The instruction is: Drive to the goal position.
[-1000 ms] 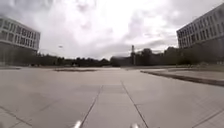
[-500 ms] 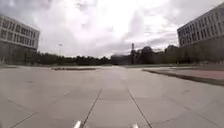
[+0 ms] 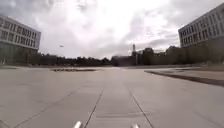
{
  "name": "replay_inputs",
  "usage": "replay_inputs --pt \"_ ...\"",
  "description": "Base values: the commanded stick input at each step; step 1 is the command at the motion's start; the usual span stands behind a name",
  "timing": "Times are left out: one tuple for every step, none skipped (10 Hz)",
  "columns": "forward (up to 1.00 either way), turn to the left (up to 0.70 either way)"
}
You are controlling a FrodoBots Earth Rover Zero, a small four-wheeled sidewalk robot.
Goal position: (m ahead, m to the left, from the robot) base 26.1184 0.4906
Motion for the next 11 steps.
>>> replay_inputs --pt "1.0 0.0" --pt "1.0 0.0" --pt "1.0 0.0" --pt "1.0 0.0" --pt "1.0 0.0" --pt "1.0 0.0" --pt "1.0 0.0" --pt "1.0 0.0" --pt "1.0 0.0" --pt "1.0 0.0" --pt "1.0 0.0"
